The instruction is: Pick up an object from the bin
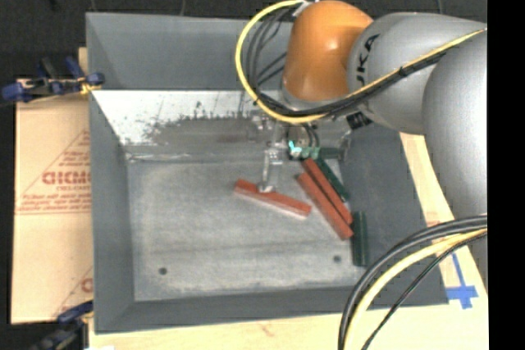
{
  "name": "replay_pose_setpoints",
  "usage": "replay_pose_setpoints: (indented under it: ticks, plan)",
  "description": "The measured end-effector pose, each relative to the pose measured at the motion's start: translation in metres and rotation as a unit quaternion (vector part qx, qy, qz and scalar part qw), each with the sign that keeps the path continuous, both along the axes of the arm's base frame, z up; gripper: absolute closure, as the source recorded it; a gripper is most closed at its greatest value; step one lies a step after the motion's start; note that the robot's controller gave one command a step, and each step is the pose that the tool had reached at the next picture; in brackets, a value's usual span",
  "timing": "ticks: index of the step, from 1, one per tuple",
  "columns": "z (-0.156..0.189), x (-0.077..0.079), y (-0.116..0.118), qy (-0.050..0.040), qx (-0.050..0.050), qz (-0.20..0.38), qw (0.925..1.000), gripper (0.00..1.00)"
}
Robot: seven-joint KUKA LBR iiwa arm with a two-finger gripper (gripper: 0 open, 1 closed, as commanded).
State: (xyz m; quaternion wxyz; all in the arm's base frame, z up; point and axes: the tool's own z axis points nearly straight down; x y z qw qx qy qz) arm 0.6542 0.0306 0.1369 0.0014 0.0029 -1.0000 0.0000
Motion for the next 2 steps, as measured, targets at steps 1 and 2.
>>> replay_pose_setpoints:
  ticks: [1, 2]
  plan:
    - [-0.0683, -0.0433, -0.0414, -0.0004, 0.0, -0.099, 0.9951, 0.0]
    - [-0.0657, -0.0412, -0.0408, -0.0034, 0.0, -0.098, 0.9952, 1.0]
